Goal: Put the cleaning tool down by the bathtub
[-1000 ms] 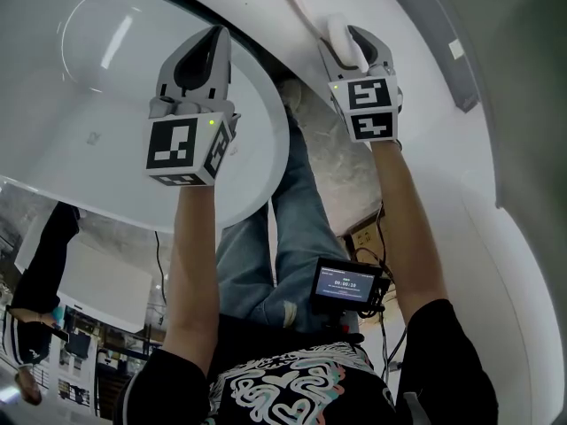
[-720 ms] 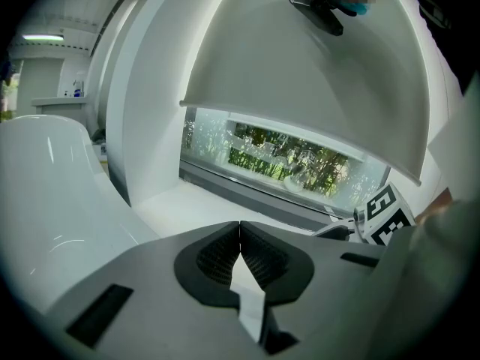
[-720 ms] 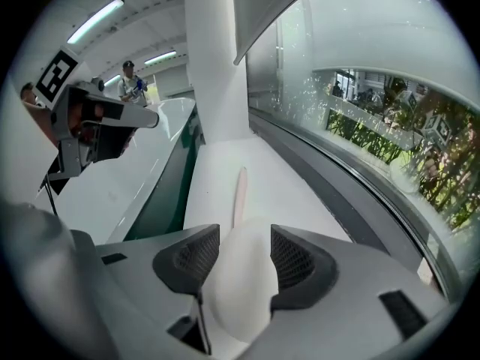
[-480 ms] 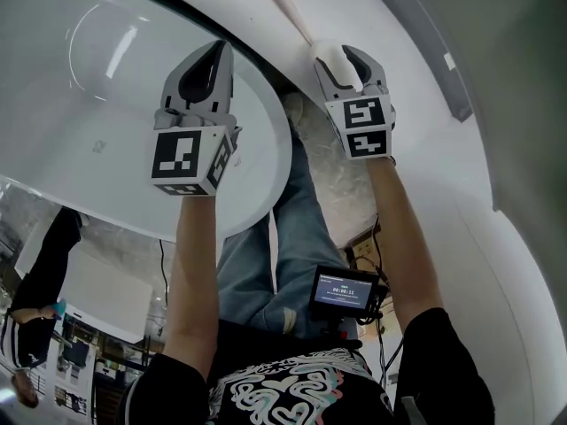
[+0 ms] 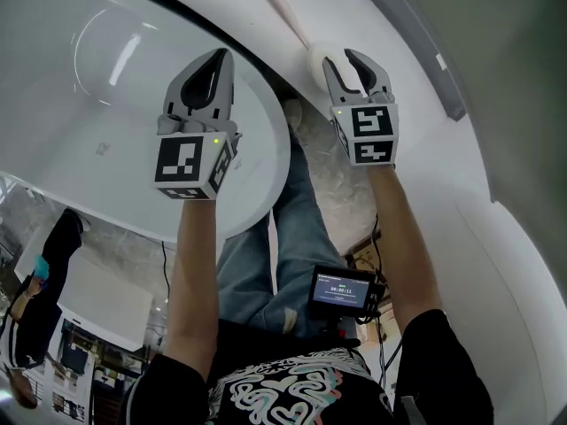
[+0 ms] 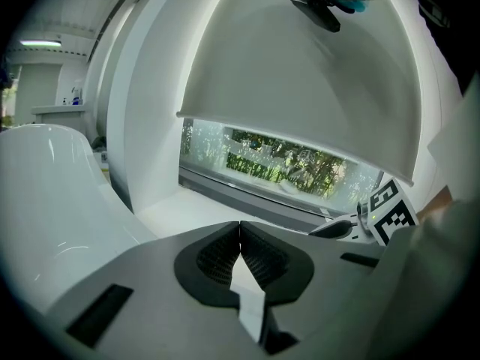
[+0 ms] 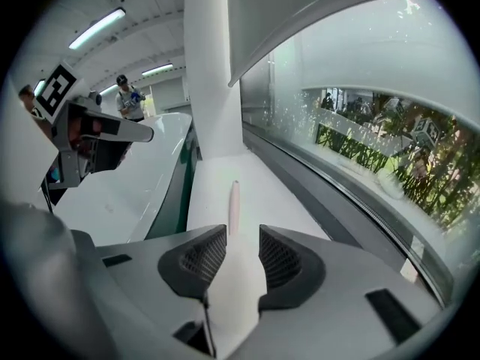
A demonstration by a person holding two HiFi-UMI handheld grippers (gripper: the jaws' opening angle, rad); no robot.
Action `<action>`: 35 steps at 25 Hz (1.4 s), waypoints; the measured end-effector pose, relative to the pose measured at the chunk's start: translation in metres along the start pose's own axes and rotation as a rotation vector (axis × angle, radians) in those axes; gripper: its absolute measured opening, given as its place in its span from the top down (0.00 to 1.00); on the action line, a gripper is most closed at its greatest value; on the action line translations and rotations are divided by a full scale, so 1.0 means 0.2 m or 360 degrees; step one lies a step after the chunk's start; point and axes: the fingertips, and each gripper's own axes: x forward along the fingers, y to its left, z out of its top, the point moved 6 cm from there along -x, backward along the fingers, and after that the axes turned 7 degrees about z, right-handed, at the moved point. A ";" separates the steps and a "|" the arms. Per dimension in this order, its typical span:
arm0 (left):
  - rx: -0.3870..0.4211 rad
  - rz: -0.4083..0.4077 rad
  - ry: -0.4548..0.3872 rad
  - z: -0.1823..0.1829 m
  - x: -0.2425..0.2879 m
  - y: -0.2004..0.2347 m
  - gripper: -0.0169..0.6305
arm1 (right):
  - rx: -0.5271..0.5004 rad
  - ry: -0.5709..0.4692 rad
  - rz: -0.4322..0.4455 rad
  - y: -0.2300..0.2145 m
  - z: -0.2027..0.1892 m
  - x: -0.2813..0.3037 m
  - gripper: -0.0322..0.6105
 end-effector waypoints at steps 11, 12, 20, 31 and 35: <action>0.0074 -0.0014 -0.0086 0.23 -0.23 -0.06 0.95 | -0.0007 -0.0080 -0.0148 0.05 0.11 -0.38 0.90; 0.0075 -0.0013 -0.0084 0.24 -0.26 -0.06 0.95 | 0.0004 -0.0086 -0.0154 0.07 0.12 -0.43 0.90; 0.0146 -0.0025 -0.0166 0.46 -0.46 -0.07 0.95 | 0.0012 -0.0206 -0.0225 0.15 0.32 -0.69 0.90; 0.0246 0.0006 -0.0319 0.79 -0.82 -0.09 0.95 | 0.0016 -0.0374 -0.0278 0.30 0.60 -1.11 0.90; 0.0303 0.0012 -0.0390 0.95 -0.94 -0.10 0.95 | -0.0026 -0.0412 -0.0277 0.38 0.71 -1.25 0.90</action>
